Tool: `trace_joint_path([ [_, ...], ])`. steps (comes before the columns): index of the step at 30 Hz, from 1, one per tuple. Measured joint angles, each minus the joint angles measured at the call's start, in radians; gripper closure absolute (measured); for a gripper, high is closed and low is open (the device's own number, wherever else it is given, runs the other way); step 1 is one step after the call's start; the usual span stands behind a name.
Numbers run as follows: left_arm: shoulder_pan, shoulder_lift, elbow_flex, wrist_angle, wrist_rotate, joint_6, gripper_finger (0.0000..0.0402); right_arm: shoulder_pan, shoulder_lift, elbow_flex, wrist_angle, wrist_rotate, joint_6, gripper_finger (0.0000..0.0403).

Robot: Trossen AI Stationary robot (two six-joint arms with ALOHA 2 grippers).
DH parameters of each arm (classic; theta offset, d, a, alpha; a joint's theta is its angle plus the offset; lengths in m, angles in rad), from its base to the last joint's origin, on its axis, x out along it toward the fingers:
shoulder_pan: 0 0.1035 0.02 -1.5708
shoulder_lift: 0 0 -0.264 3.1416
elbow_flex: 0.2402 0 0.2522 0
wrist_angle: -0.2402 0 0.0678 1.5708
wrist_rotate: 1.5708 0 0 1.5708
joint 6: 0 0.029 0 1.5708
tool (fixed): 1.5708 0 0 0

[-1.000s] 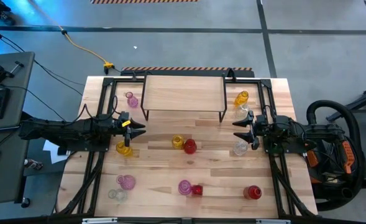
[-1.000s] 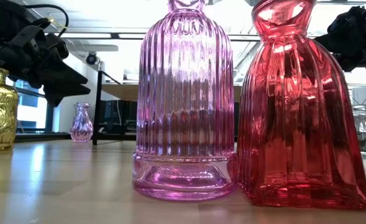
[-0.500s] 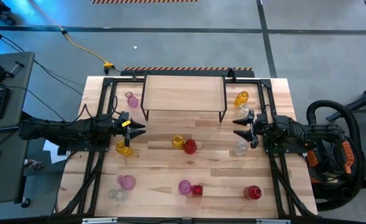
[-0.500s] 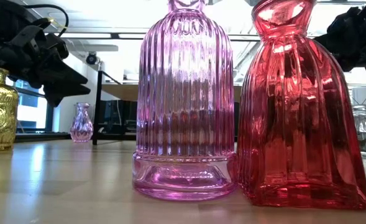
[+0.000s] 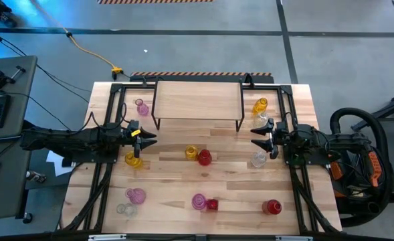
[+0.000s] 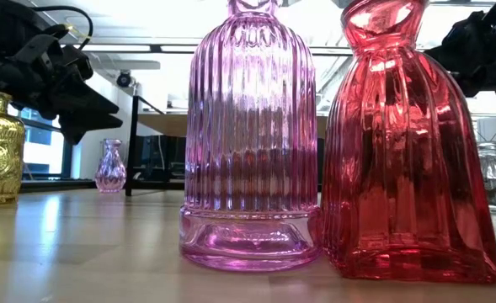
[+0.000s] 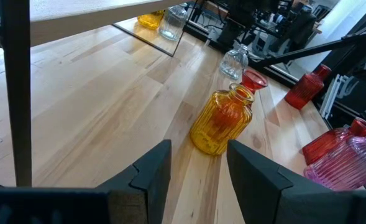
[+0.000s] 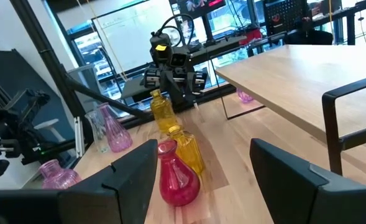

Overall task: Sort vases onto shelf
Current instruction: Put the top right transparent vase on the shelf

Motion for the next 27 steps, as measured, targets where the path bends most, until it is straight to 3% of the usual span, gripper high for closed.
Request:
trace_joint_path([
  [7, 0.0, 0.0, 0.0, 0.0, 0.0, 0.0, 0.0254, 0.0, 0.0, 0.0, 0.0, -0.002, 0.009, 0.0159],
  [13, 0.0, 0.0, 0.0, 0.0, 0.0, 0.0, 0.0254, 0.0, 0.0, 0.041, -0.067, -0.001, 0.14, 0.0159],
  [21, 0.0, 0.0, 0.0, 0.0, 0.0, 0.0, 0.0254, 0.0, 0.061, 0.319, -0.339, 0.121, 0.179, 0.0159],
  [27, 0.0, 0.0, 0.0, 0.0, 0.0, 0.0, 0.0254, 0.0, 0.252, 0.595, -0.604, 0.209, 0.152, 0.0159],
])
